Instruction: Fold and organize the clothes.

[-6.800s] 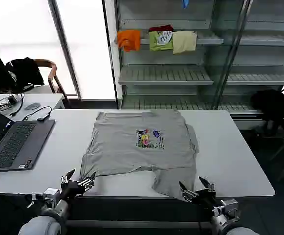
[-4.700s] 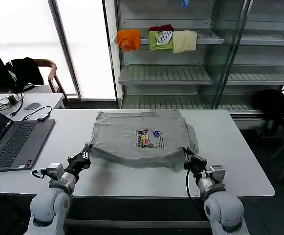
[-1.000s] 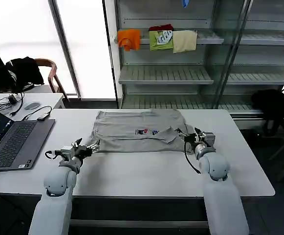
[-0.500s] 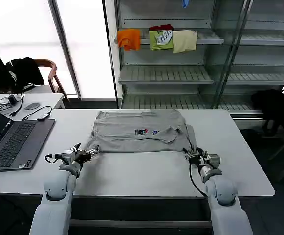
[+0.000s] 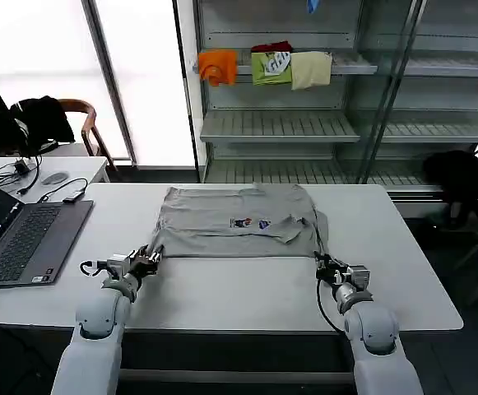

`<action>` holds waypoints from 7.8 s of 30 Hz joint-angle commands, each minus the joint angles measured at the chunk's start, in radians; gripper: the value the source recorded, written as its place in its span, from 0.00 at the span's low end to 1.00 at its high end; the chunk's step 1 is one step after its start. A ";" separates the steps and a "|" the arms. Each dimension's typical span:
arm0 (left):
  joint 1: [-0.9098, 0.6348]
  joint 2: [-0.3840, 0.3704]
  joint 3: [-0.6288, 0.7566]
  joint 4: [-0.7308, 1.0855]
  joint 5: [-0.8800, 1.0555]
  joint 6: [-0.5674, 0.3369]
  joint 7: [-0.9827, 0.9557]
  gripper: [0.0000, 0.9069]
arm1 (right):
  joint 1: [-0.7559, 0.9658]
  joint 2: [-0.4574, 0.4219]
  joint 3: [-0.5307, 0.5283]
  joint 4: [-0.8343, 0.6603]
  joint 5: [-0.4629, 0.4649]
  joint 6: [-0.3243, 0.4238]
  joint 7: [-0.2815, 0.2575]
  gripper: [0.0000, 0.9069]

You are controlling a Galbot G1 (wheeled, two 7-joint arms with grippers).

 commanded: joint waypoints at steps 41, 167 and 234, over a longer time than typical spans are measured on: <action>0.594 0.095 -0.204 -0.543 -0.114 0.002 0.088 0.00 | -0.502 -0.070 -0.008 0.509 0.024 -0.004 0.021 0.00; -0.321 0.089 0.044 0.367 -0.070 0.003 0.116 0.01 | 0.629 0.245 -0.044 -0.729 -0.159 0.090 -0.008 0.00; 0.257 0.175 -0.206 -0.209 -0.401 -0.029 0.258 0.01 | -0.227 -0.006 -0.002 0.350 0.126 0.000 -0.022 0.00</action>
